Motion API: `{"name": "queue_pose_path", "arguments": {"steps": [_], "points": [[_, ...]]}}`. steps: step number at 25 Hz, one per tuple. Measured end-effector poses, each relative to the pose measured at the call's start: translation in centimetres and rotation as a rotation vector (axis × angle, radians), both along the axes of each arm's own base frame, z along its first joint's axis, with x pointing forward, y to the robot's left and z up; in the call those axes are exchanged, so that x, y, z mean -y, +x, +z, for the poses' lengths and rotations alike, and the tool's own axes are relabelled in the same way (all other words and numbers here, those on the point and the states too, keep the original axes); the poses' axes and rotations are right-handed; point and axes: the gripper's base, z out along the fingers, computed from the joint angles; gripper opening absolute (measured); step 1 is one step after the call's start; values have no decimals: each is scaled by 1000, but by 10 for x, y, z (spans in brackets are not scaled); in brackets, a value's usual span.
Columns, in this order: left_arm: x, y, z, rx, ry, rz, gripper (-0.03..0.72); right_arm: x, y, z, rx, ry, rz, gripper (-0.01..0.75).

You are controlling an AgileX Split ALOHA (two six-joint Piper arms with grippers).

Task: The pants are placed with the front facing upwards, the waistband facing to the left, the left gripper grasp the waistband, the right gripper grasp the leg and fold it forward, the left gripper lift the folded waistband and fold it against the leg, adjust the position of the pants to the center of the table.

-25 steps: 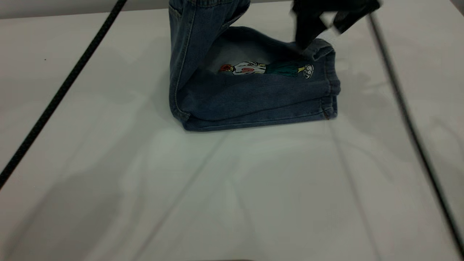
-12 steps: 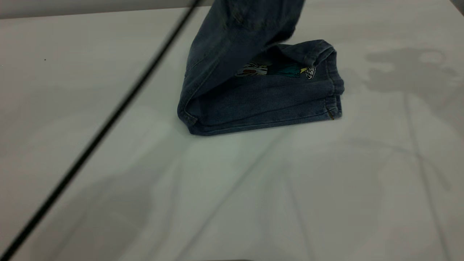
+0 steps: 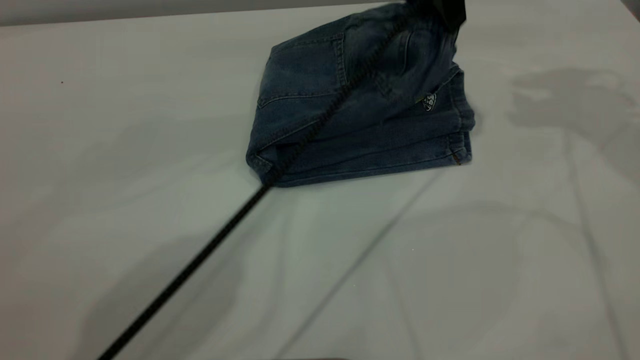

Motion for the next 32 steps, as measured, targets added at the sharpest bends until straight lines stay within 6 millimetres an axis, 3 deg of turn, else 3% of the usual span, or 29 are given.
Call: {"name": "queue_pose_path", "arguments": {"steps": [8, 13, 15, 17, 20, 26, 32], "points": [[3, -5, 10, 3, 4, -19, 524, 0, -9, 28, 72, 2, 0, 558], [-12, -8, 56, 104, 131, -64, 575, -1, -17, 43, 94, 26, -4, 558], [-22, -8, 61, 132, 249, -75, 577, -2, -20, 48, 97, 34, -3, 558], [-29, -4, 52, 137, 336, -66, 578, -2, -23, 53, 99, 45, -3, 558], [-30, 5, 22, 129, 375, -33, 579, -3, -26, 58, 103, 50, -1, 558], [-19, 17, -40, 135, 348, -19, 580, -3, -32, 66, 111, 52, 3, 558], [-12, 21, -79, 118, 280, 15, 580, -3, -33, 67, 105, 56, 4, 558]]}}
